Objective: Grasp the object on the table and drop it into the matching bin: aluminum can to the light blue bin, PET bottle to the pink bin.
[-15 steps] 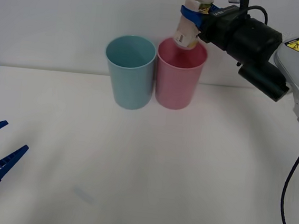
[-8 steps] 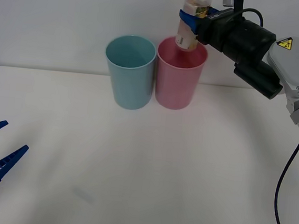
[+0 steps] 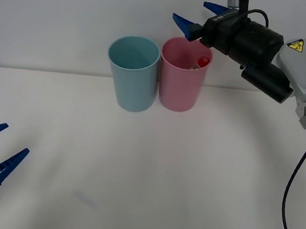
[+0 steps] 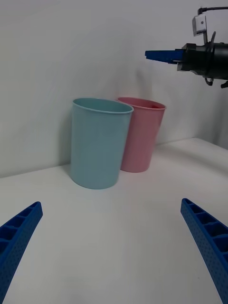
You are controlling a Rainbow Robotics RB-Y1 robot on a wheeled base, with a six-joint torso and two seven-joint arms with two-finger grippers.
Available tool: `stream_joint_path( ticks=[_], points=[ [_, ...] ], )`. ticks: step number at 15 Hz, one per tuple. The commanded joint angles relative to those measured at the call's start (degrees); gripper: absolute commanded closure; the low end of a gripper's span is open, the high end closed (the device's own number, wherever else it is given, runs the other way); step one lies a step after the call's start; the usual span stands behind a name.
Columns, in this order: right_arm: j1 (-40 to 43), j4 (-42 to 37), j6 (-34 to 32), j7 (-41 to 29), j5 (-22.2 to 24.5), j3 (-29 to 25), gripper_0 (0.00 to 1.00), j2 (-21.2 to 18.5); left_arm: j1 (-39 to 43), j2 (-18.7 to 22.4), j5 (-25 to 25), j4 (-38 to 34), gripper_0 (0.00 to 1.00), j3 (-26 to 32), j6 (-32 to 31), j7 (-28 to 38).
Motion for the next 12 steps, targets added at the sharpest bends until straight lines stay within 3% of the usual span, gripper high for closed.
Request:
stream_joint_path(
  ticks=[1,7,12],
  points=[
    [4.43,-5.97,0.24,-0.17,-1.28,-0.46,0.00,-1.05,0.00,0.00,0.00,0.00,0.00,0.00,0.00,0.00],
    [19.28,-22.67,0.06,0.27,-4.35,-3.36,0.00,-4.74,0.00,0.00,0.00,0.00,0.00,0.00,0.00,0.00],
    [31.68,-31.72,-6.88,2.56,-5.67,-9.78,0.00,-5.70,0.00,0.00,0.00,0.00,0.00,0.00,0.00,0.00]
  ],
)
